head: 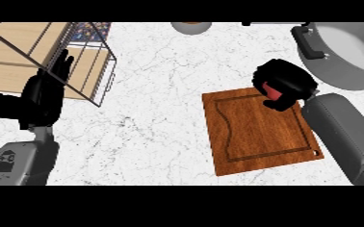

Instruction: Pick the bell pepper from the cutting board and place it in the pot

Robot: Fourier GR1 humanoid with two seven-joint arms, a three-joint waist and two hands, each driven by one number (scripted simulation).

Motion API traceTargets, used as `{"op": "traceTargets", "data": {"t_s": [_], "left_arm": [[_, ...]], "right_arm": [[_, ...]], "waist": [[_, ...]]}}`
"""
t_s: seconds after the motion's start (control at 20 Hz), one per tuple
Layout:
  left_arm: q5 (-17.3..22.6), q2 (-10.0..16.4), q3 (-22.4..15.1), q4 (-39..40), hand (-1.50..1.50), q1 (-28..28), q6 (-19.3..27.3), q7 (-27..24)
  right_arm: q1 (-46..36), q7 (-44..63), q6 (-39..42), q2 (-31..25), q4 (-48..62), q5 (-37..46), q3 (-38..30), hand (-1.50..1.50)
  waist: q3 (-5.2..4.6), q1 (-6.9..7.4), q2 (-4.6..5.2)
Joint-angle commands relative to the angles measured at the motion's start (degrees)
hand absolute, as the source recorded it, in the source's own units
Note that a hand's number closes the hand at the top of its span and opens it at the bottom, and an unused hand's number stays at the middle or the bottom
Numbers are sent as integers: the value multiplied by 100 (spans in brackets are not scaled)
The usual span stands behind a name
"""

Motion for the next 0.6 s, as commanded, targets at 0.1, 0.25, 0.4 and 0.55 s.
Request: {"op": "traceTargets", "data": {"t_s": [0.1,0.25,0.4,0.55], "left_arm": [[-2,-8,-41,-125,0,-99,-33,-60],[-9,-22,-91,-118,0,-123,-69,-65],[-48,-12,-142,-108,0,-248,-80,-46],[-43,-60,-215,-73,0,-361,-108,-10]], "right_arm": [[-514,2409,-381,72,769,-484,-1403,150],[-891,3615,-781,-100,1062,-419,-1868,150],[-1243,4818,-1391,-221,1299,-258,-2240,150],[-1590,5999,-2029,-384,1545,132,-2400,150]], "waist": [[10,32,27],[-34,126,34],[-40,225,51],[-57,368,89]]}}
